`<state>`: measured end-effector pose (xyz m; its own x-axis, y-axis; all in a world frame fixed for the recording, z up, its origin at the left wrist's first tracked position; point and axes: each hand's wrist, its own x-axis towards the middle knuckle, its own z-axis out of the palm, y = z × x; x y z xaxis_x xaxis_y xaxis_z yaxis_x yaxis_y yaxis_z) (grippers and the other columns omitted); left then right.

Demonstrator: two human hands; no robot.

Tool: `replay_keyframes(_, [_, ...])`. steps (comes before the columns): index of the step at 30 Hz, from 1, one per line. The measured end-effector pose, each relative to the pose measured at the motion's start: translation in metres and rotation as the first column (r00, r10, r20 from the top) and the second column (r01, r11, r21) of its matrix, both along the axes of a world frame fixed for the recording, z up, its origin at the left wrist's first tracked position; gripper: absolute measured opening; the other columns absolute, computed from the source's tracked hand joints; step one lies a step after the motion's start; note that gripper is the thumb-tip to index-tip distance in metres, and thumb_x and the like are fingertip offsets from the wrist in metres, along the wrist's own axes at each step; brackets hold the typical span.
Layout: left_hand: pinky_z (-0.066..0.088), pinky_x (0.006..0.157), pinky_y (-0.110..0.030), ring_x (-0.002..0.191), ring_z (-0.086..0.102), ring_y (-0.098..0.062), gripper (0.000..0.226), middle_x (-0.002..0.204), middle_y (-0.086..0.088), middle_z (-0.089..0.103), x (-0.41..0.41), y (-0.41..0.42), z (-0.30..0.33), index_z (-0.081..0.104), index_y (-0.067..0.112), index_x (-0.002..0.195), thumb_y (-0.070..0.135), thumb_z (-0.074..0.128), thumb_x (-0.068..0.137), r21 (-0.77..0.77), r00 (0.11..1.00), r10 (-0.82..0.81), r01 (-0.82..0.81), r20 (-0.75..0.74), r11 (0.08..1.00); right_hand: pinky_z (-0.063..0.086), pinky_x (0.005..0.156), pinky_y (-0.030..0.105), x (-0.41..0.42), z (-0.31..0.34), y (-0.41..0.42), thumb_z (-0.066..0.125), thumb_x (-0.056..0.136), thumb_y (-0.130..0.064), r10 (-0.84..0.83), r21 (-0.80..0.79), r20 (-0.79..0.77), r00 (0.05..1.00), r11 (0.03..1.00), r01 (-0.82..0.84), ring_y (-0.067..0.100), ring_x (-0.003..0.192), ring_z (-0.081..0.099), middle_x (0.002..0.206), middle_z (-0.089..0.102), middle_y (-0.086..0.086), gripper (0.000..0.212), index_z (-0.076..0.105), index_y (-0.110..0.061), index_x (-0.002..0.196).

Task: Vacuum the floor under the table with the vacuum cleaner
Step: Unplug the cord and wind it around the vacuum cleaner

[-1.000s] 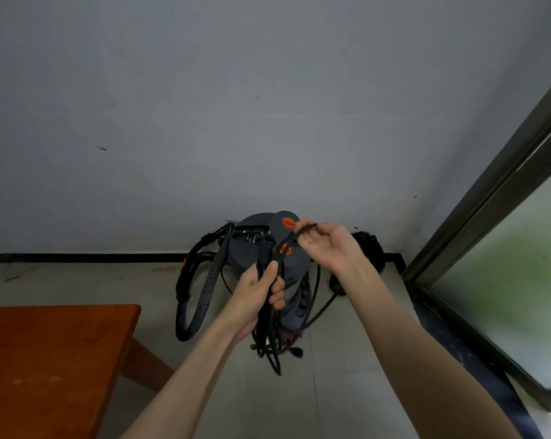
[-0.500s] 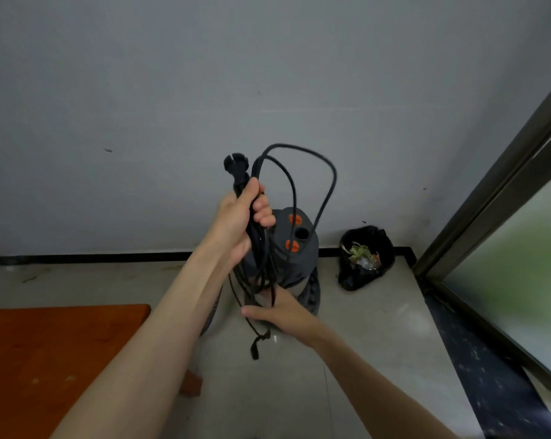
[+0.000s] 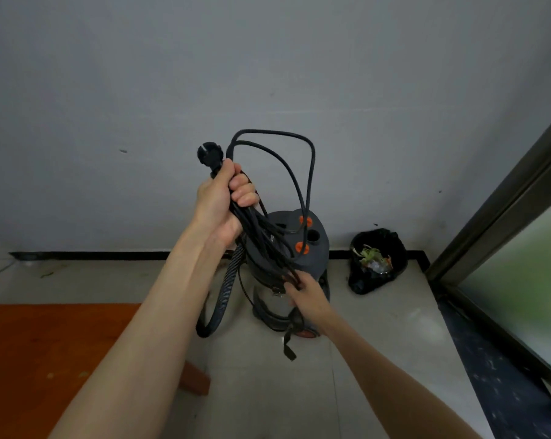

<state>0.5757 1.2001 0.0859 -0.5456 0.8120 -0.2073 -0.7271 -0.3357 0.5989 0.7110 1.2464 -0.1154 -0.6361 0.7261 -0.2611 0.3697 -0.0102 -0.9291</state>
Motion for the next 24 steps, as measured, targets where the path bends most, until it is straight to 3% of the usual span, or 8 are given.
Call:
replay_keyframes(3, [0.025,0.031,-0.014,0.032,0.028,-0.003,0.031,0.044,0.006,0.032,-0.019,-0.010,0.008,0.044,0.010,0.073,0.023,0.038,0.101,0.032,0.999,0.026,-0.026,0.020,0.999,0.045,0.076,0.024,0.018,-0.011,0.005,0.049,0.099,-0.021,0.091,-0.065,0.167,0.982,0.995,-0.081,0.012,0.076,0.058,0.077,0.063,0.001,0.031,0.065,-0.014,0.074])
replay_keyframes(5, [0.025,0.031,-0.013,0.033,0.028,-0.002,0.031,0.044,0.007,0.032,-0.037,-0.021,0.014,0.045,0.011,0.074,0.024,0.038,0.101,0.031,0.998,0.065,-0.064,-0.014,0.997,0.043,0.065,0.017,0.035,-0.026,0.009,0.051,0.098,-0.029,0.177,-0.100,0.341,0.923,0.983,-0.152,0.010,0.062,0.055,0.063,0.059,-0.001,0.040,0.061,-0.017,0.061])
replay_keyframes(10, [0.023,0.033,-0.013,0.034,0.026,-0.002,0.031,0.044,0.008,0.032,-0.082,-0.051,0.009,0.041,0.014,0.073,0.024,0.038,0.102,-0.107,0.954,0.191,-0.220,-0.233,0.970,0.035,0.053,0.016,0.042,-0.040,0.022,0.059,0.094,-0.022,0.244,-0.111,0.520,0.818,0.969,-0.218,0.006,0.054,0.045,0.059,0.048,-0.002,0.034,0.052,-0.017,0.062])
replay_keyframes(12, [0.024,0.035,-0.014,0.037,0.027,-0.003,0.029,0.047,0.008,0.033,-0.095,-0.060,-0.003,0.042,0.014,0.074,0.024,0.038,0.102,-0.190,0.926,0.210,-0.278,-0.314,0.942,0.042,0.054,0.009,0.031,-0.034,0.026,0.061,0.092,-0.012,0.244,-0.154,0.505,0.828,0.969,-0.192,0.005,0.056,0.054,0.063,0.055,0.000,0.021,0.063,-0.008,0.072])
replay_keyframes(15, [0.026,0.038,-0.016,0.042,0.029,-0.004,0.025,0.052,0.008,0.036,-0.110,-0.070,-0.029,0.044,0.014,0.079,0.023,0.038,0.102,-0.302,0.872,0.183,-0.343,-0.453,0.890,0.053,0.076,0.027,0.005,-0.029,0.031,0.062,0.092,-0.011,0.224,-0.233,0.446,0.867,0.964,-0.130,0.014,0.065,0.062,0.069,0.064,0.006,0.022,0.067,0.001,0.074])
replay_keyframes(18, [0.029,0.044,-0.018,0.047,0.031,-0.007,0.024,0.058,0.005,0.037,-0.118,-0.074,-0.059,0.044,0.016,0.080,0.023,0.036,0.102,-0.391,0.783,0.079,-0.392,-0.617,0.832,0.054,0.055,0.023,-0.031,-0.014,0.033,0.055,0.096,-0.014,0.215,-0.405,0.354,0.910,0.912,-0.058,0.011,0.049,0.063,0.061,0.064,0.009,0.024,0.058,-0.005,0.074])
replay_keyframes(21, [0.031,0.043,-0.017,0.046,0.034,-0.007,0.024,0.061,0.002,0.038,-0.125,-0.074,-0.100,0.043,0.016,0.080,0.024,0.036,0.102,-0.477,0.706,-0.035,-0.439,-0.707,0.761,0.056,0.049,0.028,-0.070,-0.001,0.034,0.049,0.100,-0.023,0.054,-0.621,0.212,0.976,0.778,0.092,0.019,0.054,0.069,0.059,0.068,0.011,0.027,0.057,-0.003,0.085])
replay_keyframes(24, [0.035,0.044,-0.017,0.048,0.042,-0.009,0.022,0.062,0.001,0.046,-0.130,-0.069,-0.140,0.044,0.014,0.083,0.025,0.037,0.101,-0.527,0.643,-0.137,-0.467,-0.754,0.710,0.057,0.047,0.036,-0.105,0.008,0.039,0.043,0.102,-0.022,-0.121,-0.807,0.125,0.985,0.565,0.172,0.028,0.058,0.070,0.064,0.069,0.017,0.030,0.052,-0.002,0.081])
